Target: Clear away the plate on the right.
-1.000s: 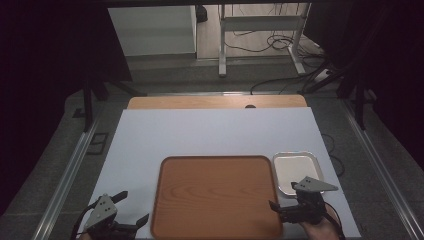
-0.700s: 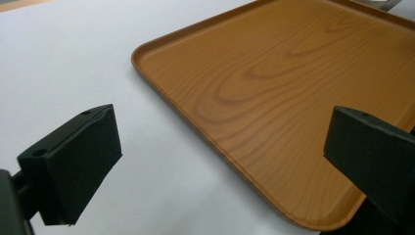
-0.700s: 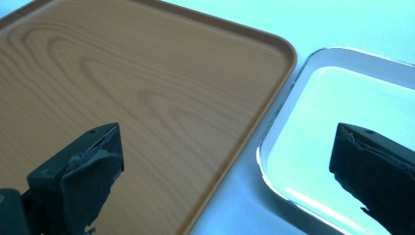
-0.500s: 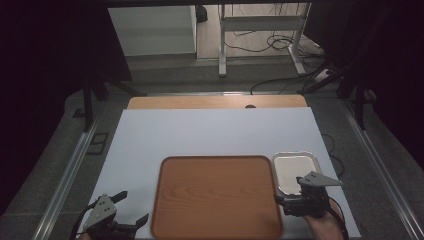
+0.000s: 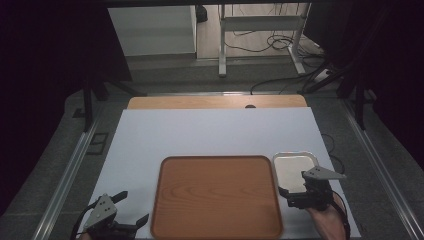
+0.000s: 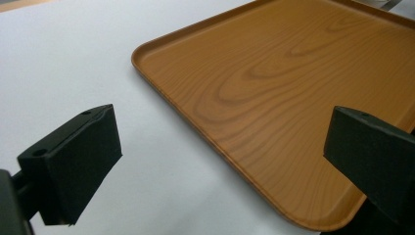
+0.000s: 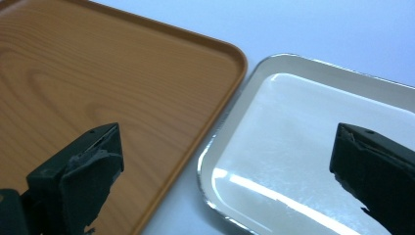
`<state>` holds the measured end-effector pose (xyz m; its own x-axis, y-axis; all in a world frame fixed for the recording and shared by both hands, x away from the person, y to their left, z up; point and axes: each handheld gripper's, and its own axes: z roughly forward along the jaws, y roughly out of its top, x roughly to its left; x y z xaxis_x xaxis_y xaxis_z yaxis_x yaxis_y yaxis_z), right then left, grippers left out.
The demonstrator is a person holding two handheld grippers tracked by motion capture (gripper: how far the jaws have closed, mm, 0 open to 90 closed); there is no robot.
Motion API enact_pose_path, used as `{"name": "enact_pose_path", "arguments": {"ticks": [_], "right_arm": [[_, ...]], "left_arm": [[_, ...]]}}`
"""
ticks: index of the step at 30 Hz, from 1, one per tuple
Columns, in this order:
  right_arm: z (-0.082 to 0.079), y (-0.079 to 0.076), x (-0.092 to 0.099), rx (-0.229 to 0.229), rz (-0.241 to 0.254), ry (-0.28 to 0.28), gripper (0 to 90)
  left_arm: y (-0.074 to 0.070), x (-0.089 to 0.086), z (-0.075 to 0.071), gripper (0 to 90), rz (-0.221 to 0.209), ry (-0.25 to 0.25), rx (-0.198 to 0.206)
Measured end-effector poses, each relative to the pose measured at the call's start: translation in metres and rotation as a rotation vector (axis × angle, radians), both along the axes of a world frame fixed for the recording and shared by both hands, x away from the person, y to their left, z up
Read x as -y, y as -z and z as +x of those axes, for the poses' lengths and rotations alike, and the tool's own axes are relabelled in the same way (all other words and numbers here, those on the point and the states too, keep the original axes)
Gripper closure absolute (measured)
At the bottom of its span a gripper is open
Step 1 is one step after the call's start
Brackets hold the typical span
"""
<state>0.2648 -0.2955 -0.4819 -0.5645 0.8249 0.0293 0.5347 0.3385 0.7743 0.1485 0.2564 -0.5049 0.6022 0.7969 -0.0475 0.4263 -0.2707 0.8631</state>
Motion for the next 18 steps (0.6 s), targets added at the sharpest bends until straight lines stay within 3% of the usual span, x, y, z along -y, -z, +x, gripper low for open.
{"name": "enact_pose_path", "arguments": {"ticks": [6, 11, 18], "right_arm": [[0.009, 0.002, 0.006, 0.008, -0.019, 0.027, 0.0], [0.015, 0.001, 0.014, 0.012, 0.014, 0.061, 0.0], [0.024, 0.003, 0.023, 0.0, -0.002, 0.094, 0.0]], "left_arm": [[0.0, 0.0, 0.0, 0.2, 0.0, 0.0, -0.001], [0.0, 0.0, 0.0, 0.3, 0.001, 0.0, -0.002], [0.0, 0.0, 0.0, 0.3, 0.002, 0.0, -0.002]]}}
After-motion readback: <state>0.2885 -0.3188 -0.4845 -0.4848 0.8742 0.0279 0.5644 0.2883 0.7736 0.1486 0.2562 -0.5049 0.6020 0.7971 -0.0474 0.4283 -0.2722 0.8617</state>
